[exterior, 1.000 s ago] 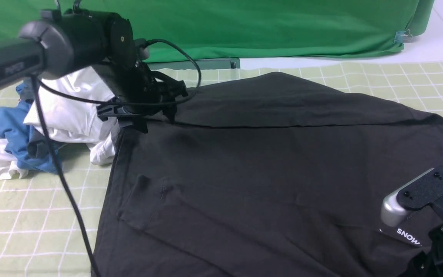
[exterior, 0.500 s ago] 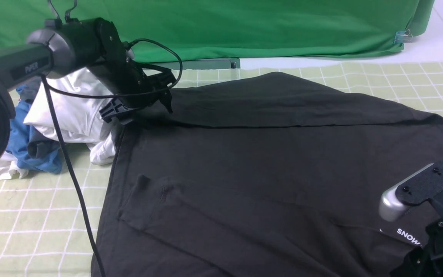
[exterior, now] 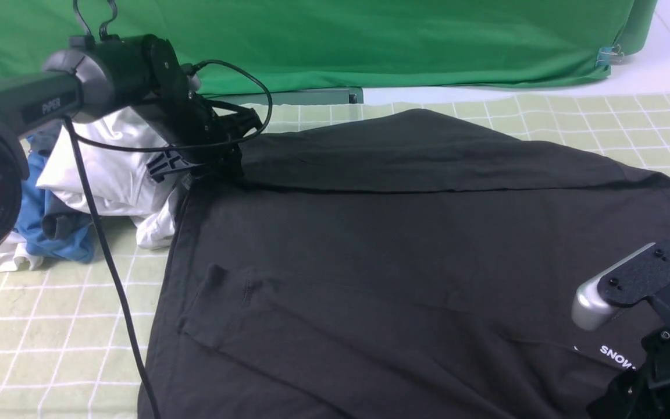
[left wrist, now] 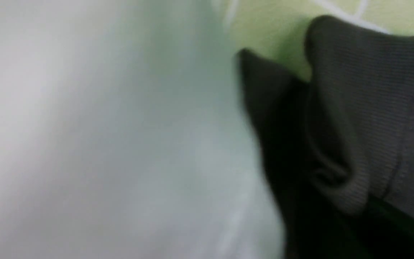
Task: Fold a long-sleeved shirt over a green coffee tablecloth.
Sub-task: 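Grab the top left corner of the dark shirt with the left gripper, then fold the left side of the dark shirt inward over its body with the left gripper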
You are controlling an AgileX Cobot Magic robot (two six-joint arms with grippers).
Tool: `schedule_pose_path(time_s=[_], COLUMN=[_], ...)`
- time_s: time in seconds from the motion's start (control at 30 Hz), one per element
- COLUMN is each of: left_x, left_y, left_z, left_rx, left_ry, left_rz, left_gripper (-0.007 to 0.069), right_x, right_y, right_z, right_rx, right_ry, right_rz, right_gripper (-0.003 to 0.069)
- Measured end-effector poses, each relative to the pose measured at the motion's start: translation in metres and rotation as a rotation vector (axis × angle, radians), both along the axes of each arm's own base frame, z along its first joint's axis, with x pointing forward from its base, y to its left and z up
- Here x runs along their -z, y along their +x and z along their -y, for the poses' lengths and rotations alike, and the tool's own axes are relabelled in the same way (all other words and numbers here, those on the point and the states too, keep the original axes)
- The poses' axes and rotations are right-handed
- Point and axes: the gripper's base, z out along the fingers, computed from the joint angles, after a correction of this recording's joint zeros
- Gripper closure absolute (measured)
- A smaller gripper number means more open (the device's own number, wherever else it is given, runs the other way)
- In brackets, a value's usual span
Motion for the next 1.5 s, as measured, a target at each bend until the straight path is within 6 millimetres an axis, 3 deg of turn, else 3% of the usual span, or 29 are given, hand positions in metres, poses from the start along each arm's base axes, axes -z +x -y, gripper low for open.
schedule_pose_path(time_s=[0.33,0.43,0.5,0.67,0.87,1.0,1.3,1.5], left_x=[-0.027,-0.046,-0.057,-0.099,-0.135,-0.135,-0.123,-0.108], left_y=[-0.007,-0.016,-0.022,-0.041,-0.076,-0.103,-0.167,-0.192], left_z=[0.005,0.006,0.006,0.006,0.029,0.037,0.036,0.04], left_rx=[0.161,0.209,0.224,0.27,0.352,0.372,0.357,0.344], left_ry=[-0.007,-0.009,-0.007,0.048,0.155,0.197,0.282,0.285], left_rz=[-0.072,-0.098,-0.102,-0.085,-0.059,-0.099,-0.184,-0.218], left_gripper=[0.0591,0.0591,0.0591,0.0591,0.0591,0.0591,0.0591,0.0591], right_x=[0.0,-0.006,-0.013,-0.047,-0.074,-0.076,-0.077,-0.077], right_y=[0.001,0.005,0.008,0.022,0.031,0.032,0.031,0.031], right_z=[0.002,0.006,0.009,0.013,0.012,0.012,0.012,0.012], right_rx=[-0.01,-0.038,-0.052,-0.07,-0.05,-0.045,-0.025,-0.019], right_ry=[-0.023,-0.095,-0.139,-0.23,-0.223,-0.223,-0.217,-0.213], right_rz=[0.016,0.05,0.075,0.198,0.302,0.302,0.295,0.294], right_gripper=[0.0415,0.0417,0.0438,0.0619,0.0661,0.0661,0.0661,0.0659])
